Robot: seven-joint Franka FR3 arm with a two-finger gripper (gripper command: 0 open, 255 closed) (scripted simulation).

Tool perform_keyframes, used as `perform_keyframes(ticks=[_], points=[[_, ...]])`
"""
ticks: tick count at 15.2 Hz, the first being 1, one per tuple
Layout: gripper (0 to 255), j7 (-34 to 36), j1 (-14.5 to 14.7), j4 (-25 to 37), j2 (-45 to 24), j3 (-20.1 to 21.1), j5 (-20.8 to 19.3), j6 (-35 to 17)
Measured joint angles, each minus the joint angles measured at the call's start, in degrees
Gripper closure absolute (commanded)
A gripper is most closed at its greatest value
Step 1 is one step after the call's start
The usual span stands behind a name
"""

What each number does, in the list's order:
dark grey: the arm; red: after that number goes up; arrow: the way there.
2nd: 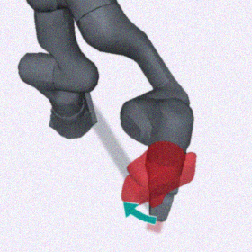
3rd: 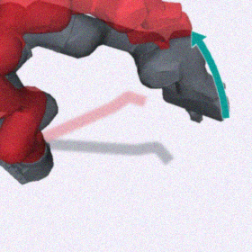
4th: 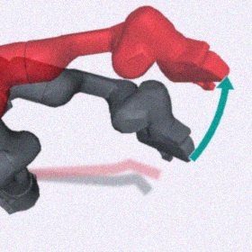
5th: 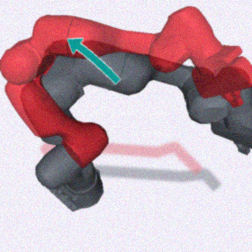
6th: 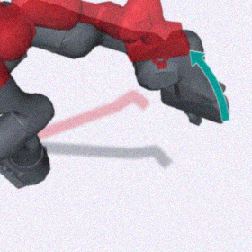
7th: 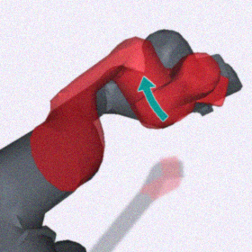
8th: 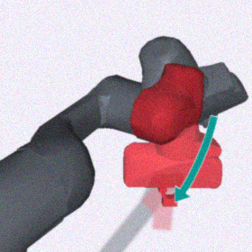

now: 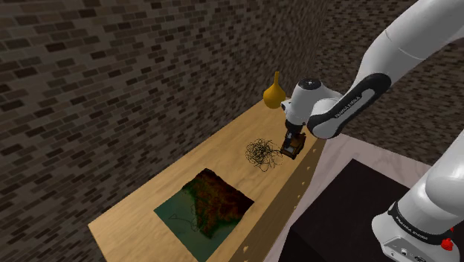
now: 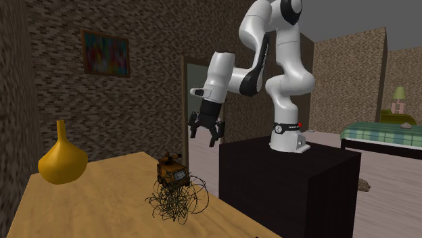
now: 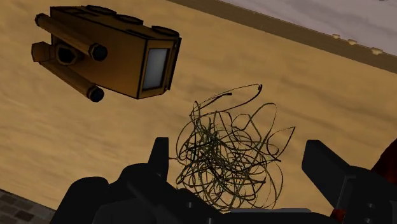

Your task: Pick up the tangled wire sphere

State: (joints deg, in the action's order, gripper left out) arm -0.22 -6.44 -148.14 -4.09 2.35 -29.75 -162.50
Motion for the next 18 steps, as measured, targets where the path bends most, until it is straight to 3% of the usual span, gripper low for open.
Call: perform_keyframes(ticks=[3,6,14,15,18], points=[[0,5.6,1.3,4.7,-8.0,-3.1,-10.4,-4.6],[0,10.9,4.6,10.0,-15.7,-7.7,-19.2,-8.6],[0,18.6,10.4,15.0,-24.6,-14.6,-26.7,-13.9],[255,19.1,10.8,15.2,-25.0,-15.0,-27.0,-14.2],[255,19.7,11.3,15.3,-25.4,-15.6,-27.4,-14.6]])
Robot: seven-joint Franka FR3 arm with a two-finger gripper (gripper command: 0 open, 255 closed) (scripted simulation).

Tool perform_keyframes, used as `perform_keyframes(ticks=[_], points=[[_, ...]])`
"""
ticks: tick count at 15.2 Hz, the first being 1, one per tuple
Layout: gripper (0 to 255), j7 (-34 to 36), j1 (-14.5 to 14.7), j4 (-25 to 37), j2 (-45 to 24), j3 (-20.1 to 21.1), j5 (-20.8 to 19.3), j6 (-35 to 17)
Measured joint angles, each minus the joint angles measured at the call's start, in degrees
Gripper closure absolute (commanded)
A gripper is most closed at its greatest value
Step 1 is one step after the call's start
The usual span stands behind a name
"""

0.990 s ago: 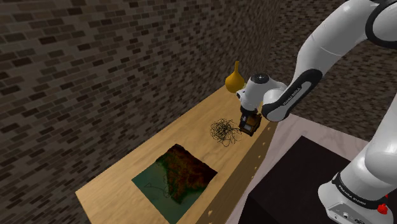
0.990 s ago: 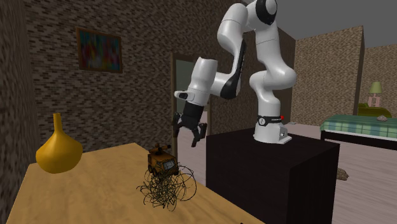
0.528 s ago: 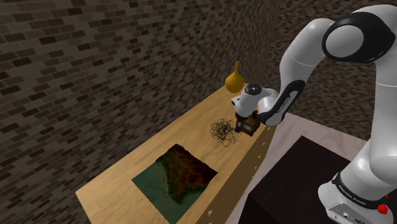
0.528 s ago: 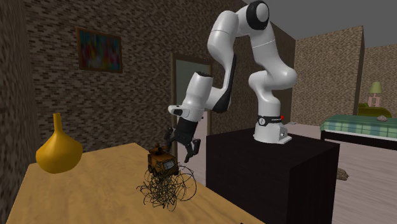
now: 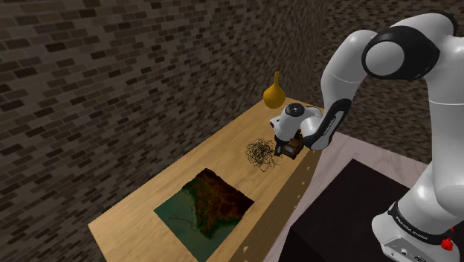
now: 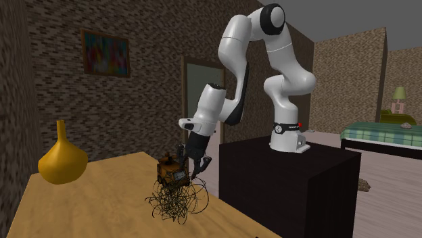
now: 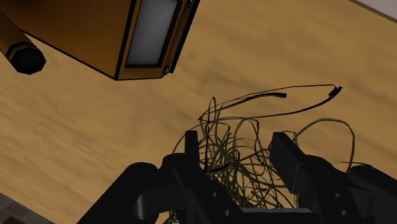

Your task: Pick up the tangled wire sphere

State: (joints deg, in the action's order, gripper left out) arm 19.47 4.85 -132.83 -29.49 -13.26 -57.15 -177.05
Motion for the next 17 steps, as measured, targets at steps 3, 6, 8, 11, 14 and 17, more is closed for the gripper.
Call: perform_keyframes(ticks=[3,6,8,11,14,17], points=[[255,0.1,0.1,0.0,0.0,-0.1,-0.1,-0.1],[255,0.2,0.1,0.0,0.0,-0.2,-0.1,-0.1],[255,-0.6,-0.5,-0.2,0.5,0.6,0.5,0.5],[255,-3.0,-2.4,-1.2,2.8,2.8,2.2,2.1],[255,-6.0,-4.6,-2.5,5.6,5.4,4.6,4.0],[255,-8.9,-6.5,-3.7,8.3,7.6,7.1,5.7]])
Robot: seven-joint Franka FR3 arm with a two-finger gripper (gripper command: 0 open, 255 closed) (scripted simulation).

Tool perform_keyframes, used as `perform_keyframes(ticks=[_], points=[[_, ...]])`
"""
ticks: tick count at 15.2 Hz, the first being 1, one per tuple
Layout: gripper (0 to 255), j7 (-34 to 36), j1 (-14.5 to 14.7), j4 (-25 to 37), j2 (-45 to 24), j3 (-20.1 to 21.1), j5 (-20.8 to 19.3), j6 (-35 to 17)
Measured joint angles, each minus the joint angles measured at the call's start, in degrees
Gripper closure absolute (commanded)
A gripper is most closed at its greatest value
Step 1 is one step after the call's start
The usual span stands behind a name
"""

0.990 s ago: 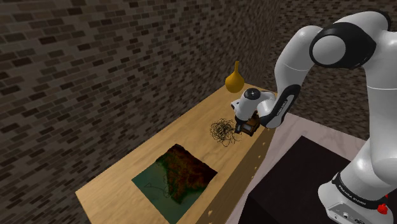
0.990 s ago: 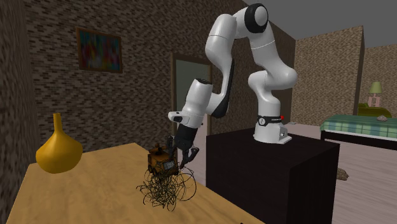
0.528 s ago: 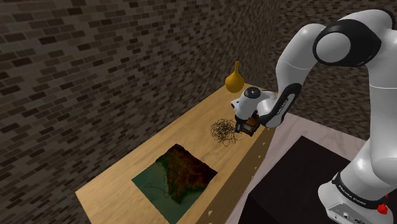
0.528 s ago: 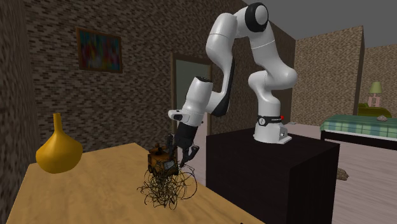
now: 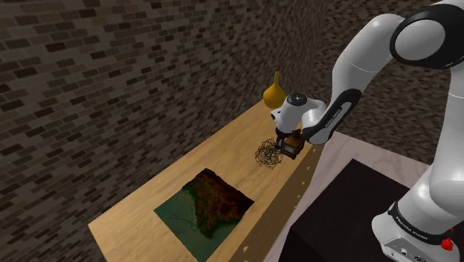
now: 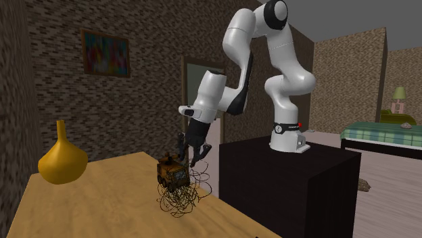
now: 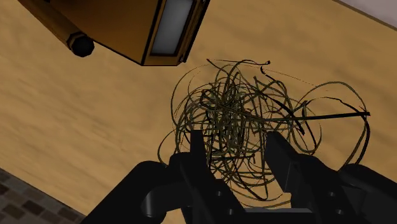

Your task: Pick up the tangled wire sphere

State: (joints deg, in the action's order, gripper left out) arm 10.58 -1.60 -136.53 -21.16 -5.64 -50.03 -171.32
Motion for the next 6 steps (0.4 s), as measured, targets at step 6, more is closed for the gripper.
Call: perform_keyframes(ticks=[6], points=[[255,-5.8,-3.2,-1.5,4.6,4.2,5.7,3.5]])
